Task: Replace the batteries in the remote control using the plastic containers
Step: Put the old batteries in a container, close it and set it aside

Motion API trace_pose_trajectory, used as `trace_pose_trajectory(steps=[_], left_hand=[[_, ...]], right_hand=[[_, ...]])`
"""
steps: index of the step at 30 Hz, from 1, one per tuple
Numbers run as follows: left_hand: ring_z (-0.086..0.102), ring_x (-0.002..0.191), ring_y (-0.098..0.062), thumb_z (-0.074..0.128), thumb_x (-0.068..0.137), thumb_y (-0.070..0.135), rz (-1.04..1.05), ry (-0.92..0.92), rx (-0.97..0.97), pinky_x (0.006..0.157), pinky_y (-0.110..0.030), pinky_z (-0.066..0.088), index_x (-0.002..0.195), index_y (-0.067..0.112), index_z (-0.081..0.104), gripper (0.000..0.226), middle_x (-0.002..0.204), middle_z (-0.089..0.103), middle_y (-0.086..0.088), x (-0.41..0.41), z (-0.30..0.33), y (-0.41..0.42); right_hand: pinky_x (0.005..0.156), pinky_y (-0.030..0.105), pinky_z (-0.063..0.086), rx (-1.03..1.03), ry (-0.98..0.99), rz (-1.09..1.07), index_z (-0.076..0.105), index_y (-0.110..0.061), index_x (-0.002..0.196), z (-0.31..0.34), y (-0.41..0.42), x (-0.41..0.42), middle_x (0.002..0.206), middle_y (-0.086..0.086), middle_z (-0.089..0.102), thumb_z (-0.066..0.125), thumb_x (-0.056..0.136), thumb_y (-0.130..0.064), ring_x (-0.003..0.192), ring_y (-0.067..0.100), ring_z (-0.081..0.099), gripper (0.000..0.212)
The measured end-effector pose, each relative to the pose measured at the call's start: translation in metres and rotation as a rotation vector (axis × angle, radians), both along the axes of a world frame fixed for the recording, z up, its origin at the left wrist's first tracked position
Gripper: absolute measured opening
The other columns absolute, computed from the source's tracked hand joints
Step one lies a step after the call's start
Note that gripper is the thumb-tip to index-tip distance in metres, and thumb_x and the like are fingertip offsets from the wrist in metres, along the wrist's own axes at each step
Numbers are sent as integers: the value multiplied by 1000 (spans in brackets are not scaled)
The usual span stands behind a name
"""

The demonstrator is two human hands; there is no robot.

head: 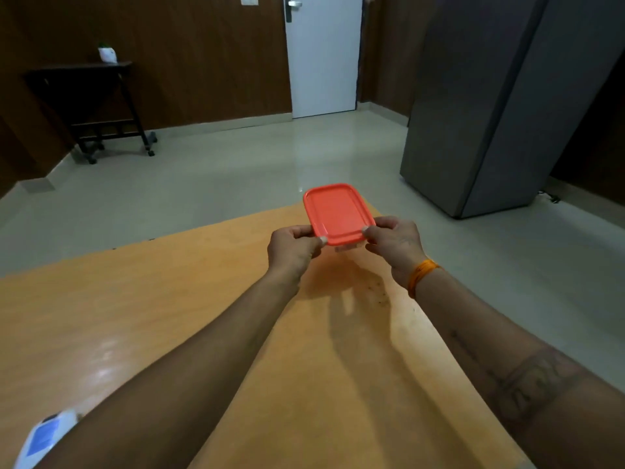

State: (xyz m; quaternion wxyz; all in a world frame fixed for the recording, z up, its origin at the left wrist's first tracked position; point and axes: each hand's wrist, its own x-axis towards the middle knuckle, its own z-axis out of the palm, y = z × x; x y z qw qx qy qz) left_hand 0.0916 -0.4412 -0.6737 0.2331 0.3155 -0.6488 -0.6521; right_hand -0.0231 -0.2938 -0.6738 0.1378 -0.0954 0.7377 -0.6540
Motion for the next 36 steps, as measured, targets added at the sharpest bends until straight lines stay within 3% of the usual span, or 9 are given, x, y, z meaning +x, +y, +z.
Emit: trace_pose_trajectory(steps=[5, 10, 20, 22, 25, 29, 32, 36], left_hand=[[74, 81, -25, 87, 80, 11, 36, -8, 6, 92, -47, 63, 90, 13, 76, 15, 89, 78, -9, -71, -20, -14], [78, 89, -25, 88, 80, 15, 14, -52, -10, 90, -42, 64, 110, 6, 77, 32, 97, 80, -9, -116, -31, -35], [76, 92, -21, 84, 82, 32, 59, -108, -113, 95, -40, 62, 106, 17, 78, 30, 101, 78, -3, -141, -39, -38], [75, 93, -21, 82, 84, 34, 78, -109, -117, 95, -40, 62, 116, 14, 75, 38, 104, 76, -3, -135, -36, -36], [74, 94, -20, 78, 87, 39, 83, -118, -126, 96, -41, 61, 127, 14, 70, 47, 106, 74, 0, -117, -30, -30], [74, 95, -19, 68, 94, 50, 46, -74, -129, 89, -44, 64, 98, 28, 71, 22, 102, 74, 3, -76, -18, -13], [74, 99, -19, 63, 98, 50, 49, -23, -91, 85, -43, 61, 102, 21, 72, 30, 110, 75, 0, -37, -7, 6], [74, 102, -19, 63, 100, 44, 21, 20, -60, 87, -42, 61, 108, 19, 73, 28, 111, 76, 0, 28, 11, 34]], right_hand=[[93, 44, 62, 21, 24, -79, 76, -15, 107, -18, -21, -68, 101, 5, 76, 80, 89, -23, 95, 26, 74, 20], [93, 46, 63, 32, 11, -96, 78, -11, 112, -31, -41, -110, 104, 6, 76, 81, 88, -27, 97, 26, 74, 29], [105, 49, 55, 42, -50, -18, 58, -8, 144, -45, -49, -135, 131, 11, 68, 77, 87, -38, 118, 32, 67, 67], [107, 49, 54, 41, -61, -49, 53, -10, 148, -38, -43, -125, 141, 13, 63, 77, 86, -42, 124, 33, 64, 75], [109, 49, 53, 74, -38, -81, 51, -13, 150, -26, -30, -105, 146, 10, 58, 75, 92, -41, 129, 33, 59, 68], [103, 48, 56, 42, -9, -79, 60, -18, 141, -11, -18, -59, 125, -1, 62, 75, 92, -35, 118, 26, 60, 54], [98, 50, 59, -43, -4, -50, 66, -25, 124, 2, -17, -9, 108, -9, 65, 69, 97, -35, 108, 21, 63, 29], [89, 46, 62, -152, -25, 3, 68, -22, 115, 18, -6, 66, 106, -4, 69, 63, 101, -34, 106, 23, 67, 19]])
